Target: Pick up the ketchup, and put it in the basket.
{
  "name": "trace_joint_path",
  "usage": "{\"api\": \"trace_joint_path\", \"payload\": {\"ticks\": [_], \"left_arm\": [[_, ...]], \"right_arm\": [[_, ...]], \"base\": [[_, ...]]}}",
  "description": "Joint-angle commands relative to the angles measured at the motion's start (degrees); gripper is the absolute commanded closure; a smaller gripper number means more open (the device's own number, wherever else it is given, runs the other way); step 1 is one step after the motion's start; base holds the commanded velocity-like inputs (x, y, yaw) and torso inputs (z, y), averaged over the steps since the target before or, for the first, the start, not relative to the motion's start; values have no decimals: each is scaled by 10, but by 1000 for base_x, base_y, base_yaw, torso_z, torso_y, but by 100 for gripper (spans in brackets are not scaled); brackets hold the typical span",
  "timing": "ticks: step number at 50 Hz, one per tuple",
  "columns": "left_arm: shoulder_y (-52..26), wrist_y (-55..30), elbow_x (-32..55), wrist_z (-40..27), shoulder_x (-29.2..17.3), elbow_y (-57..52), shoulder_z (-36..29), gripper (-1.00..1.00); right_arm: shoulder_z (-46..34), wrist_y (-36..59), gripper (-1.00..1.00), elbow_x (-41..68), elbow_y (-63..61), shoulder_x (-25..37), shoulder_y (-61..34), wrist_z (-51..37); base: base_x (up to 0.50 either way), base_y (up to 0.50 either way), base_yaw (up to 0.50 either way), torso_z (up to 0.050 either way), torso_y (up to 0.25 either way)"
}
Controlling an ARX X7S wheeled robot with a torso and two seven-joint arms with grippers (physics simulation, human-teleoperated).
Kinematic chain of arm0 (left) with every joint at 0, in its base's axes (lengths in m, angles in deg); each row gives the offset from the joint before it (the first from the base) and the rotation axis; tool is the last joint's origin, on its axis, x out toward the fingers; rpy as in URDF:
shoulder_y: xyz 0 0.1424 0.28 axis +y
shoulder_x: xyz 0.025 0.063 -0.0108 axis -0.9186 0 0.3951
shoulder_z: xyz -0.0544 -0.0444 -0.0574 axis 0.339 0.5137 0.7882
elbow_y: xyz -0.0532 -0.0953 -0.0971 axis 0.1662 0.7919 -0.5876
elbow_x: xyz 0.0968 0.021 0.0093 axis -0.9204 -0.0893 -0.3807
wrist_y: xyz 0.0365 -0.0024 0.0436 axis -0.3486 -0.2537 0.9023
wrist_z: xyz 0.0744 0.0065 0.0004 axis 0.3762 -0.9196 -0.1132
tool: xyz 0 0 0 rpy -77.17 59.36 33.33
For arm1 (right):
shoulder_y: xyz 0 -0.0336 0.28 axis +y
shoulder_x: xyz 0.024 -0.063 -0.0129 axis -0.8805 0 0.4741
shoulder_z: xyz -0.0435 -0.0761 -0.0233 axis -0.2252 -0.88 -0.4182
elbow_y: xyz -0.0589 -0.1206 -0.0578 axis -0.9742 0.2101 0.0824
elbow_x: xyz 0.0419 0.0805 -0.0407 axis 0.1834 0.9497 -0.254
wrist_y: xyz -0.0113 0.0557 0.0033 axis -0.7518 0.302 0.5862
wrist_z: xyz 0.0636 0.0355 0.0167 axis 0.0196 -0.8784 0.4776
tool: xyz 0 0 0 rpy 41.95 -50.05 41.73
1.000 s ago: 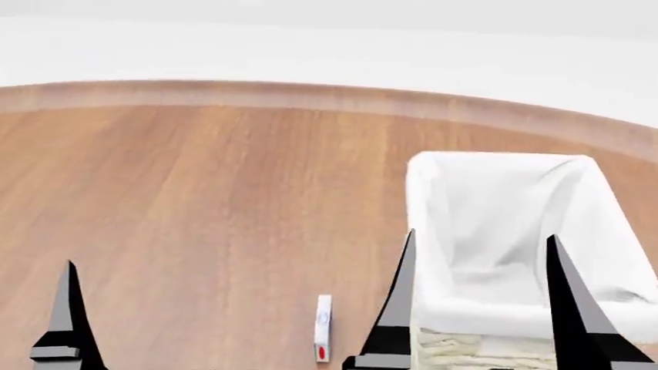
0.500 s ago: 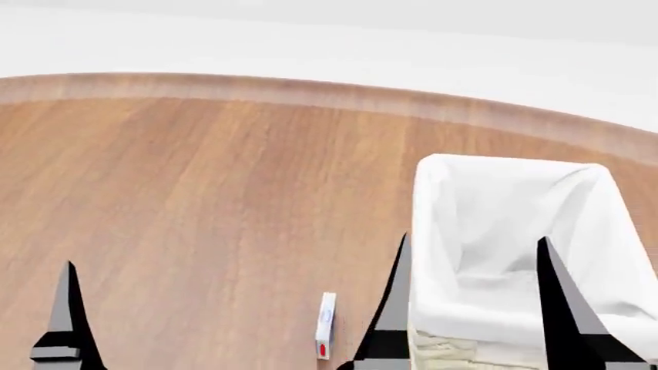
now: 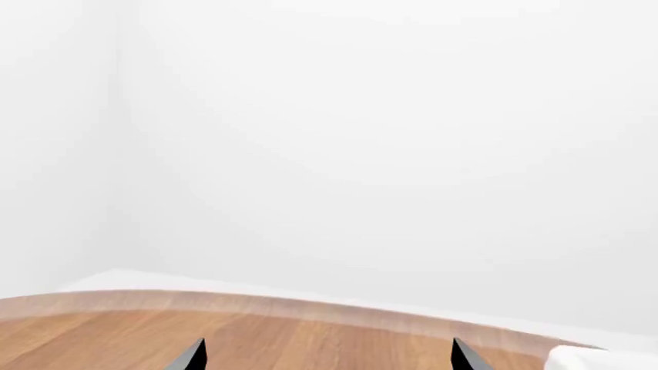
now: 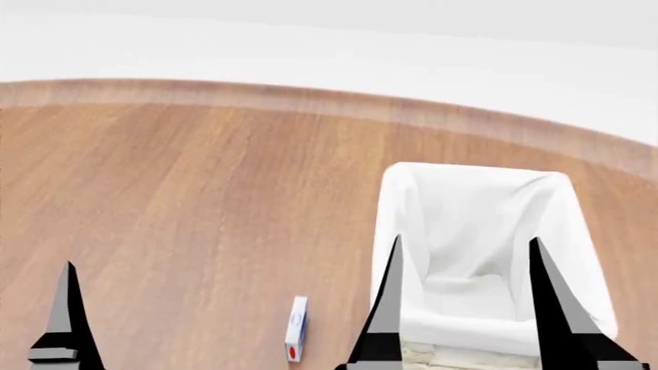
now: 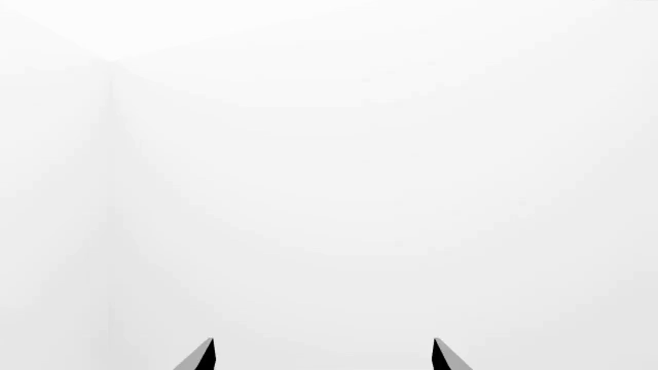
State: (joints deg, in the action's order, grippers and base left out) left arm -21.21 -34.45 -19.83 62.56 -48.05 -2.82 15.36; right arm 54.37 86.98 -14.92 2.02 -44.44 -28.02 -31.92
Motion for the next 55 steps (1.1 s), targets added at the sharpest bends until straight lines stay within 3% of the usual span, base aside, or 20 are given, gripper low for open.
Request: {"api": "trace_joint_path", "payload": {"ticks": [1, 33, 55], "left_arm": [[0, 13, -11, 14, 8, 4, 9, -100], [-2, 12, 15, 12, -3, 4, 7, -100], [-4, 8, 10, 4, -12, 5, -5, -100]], "right_arm": [[7, -6, -100, -11, 9, -6, -3, 12], [2, -6, -100, 1, 12, 6, -8, -1], [-4, -13, -100, 2, 16, 13, -8, -8]], "base": [[0, 0, 0, 50, 0], [0, 0, 0, 50, -2], [0, 0, 0, 43, -176]]}}
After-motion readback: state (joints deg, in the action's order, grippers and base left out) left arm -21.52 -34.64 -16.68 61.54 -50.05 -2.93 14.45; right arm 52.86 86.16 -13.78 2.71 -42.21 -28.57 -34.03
